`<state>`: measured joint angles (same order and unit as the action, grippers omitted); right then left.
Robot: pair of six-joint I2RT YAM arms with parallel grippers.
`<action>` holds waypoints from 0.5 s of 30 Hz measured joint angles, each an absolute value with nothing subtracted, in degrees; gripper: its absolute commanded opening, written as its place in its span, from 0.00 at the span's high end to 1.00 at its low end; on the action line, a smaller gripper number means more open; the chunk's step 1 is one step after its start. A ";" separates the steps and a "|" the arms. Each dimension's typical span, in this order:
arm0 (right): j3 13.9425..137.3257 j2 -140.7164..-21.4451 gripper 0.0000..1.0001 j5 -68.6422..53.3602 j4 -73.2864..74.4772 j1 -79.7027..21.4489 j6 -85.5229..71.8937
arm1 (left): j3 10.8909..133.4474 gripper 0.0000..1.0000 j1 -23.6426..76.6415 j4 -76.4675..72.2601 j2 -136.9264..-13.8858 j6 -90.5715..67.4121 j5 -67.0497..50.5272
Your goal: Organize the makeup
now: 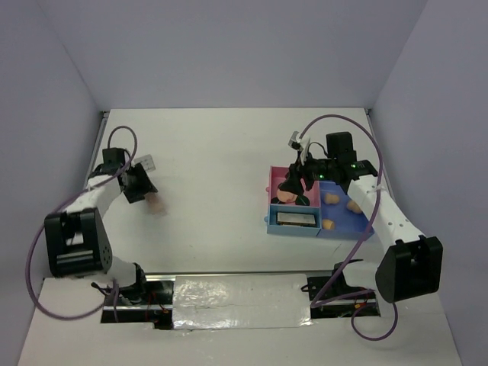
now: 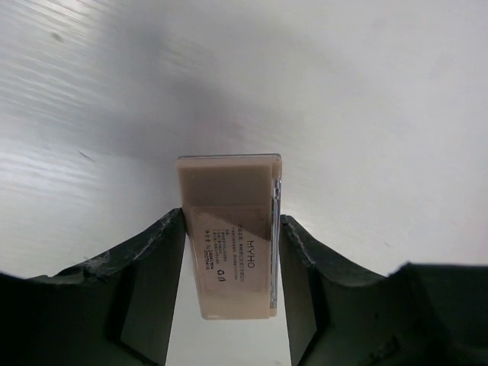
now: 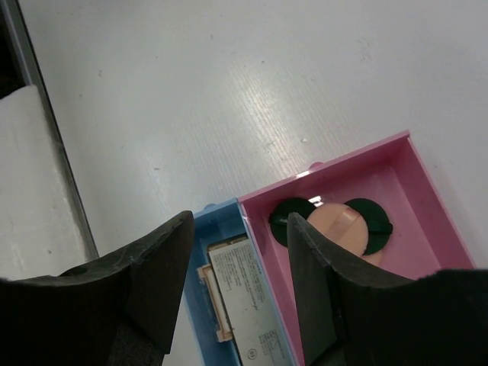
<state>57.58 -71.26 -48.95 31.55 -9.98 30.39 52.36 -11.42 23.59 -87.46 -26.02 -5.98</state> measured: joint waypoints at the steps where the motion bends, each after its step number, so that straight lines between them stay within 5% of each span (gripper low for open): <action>1: 57.58 -71.48 0.43 -49.01 31.53 -10.22 29.30 | 50.61 1.00 -11.33 22.76 -84.16 -27.24 -8.08; 7: 57.21 -72.38 0.48 -48.14 28.05 -15.25 19.70 | 39.27 1.00 -5.41 12.73 -67.07 -39.55 -18.22; 12: 56.99 -72.93 0.29 -41.98 22.35 -26.11 8.05 | 31.62 1.00 6.76 3.86 -62.46 -53.69 -19.16; 15: 58.06 -75.13 0.27 -38.04 21.02 -31.51 1.78 | 30.37 1.00 13.19 0.30 -62.70 -60.66 -17.10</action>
